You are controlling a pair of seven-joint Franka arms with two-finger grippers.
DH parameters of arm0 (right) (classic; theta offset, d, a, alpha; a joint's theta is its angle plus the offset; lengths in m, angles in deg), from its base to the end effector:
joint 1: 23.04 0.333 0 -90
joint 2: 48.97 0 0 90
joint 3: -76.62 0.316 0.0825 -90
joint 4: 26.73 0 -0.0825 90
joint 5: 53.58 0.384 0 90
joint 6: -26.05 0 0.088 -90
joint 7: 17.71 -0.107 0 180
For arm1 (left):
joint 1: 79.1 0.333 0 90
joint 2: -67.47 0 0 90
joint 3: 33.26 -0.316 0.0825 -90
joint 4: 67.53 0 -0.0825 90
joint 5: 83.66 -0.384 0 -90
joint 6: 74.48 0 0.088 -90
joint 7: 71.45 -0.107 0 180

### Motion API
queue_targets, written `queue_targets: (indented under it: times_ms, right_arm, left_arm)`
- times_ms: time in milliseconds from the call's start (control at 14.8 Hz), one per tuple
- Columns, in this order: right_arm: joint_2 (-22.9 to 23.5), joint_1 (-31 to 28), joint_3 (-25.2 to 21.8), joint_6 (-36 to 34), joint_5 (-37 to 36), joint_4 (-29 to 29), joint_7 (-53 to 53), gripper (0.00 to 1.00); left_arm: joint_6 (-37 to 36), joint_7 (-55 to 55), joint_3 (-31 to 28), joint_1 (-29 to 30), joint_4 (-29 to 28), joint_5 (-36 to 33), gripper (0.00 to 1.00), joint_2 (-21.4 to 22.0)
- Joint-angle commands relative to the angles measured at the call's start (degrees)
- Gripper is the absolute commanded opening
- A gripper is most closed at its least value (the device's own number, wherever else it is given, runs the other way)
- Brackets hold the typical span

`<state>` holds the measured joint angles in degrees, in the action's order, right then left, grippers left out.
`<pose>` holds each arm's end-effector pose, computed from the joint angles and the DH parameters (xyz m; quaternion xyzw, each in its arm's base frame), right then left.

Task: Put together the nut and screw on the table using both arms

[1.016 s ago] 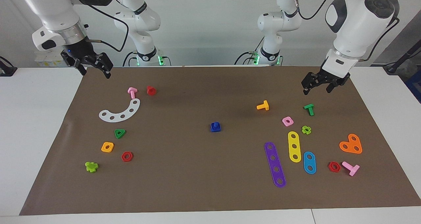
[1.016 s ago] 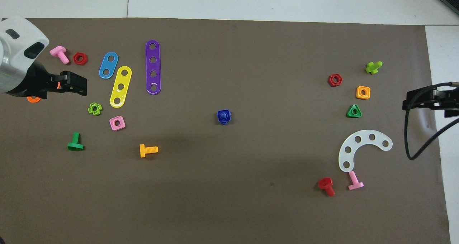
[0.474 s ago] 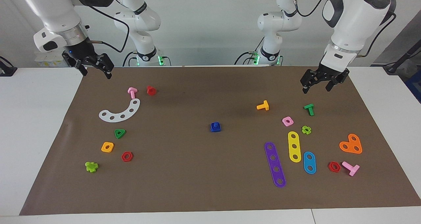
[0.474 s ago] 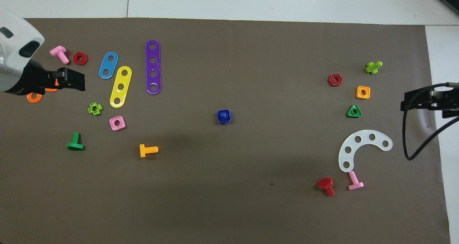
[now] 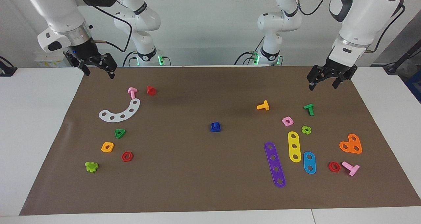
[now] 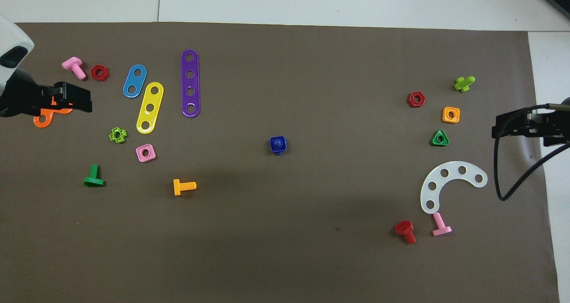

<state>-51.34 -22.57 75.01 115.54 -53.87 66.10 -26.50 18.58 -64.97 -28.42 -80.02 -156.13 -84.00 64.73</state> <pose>0.5401 -0.0116 0.6231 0.9962 -0.0865 -0.0083 0.0025 0.5717 -0.0559 0.6140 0.9999 0.0062 0.0151 0.0007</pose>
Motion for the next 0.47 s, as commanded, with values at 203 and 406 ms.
queue_targets:
  times_ms: [203,406]
  right_arm:
    - [-0.44,-0.39,0.3,-0.82,0.38,-0.02,1.14,1.0]
    - [-0.44,-0.39,0.3,-0.82,0.38,-0.02,1.14,1.0]
  left_arm:
    - [-7.45,-2.96,0.08,-0.49,4.31,-0.89,1.0,-1.48]
    - [-7.19,-2.96,0.08,-0.06,3.52,-0.63,1.0,-1.13]
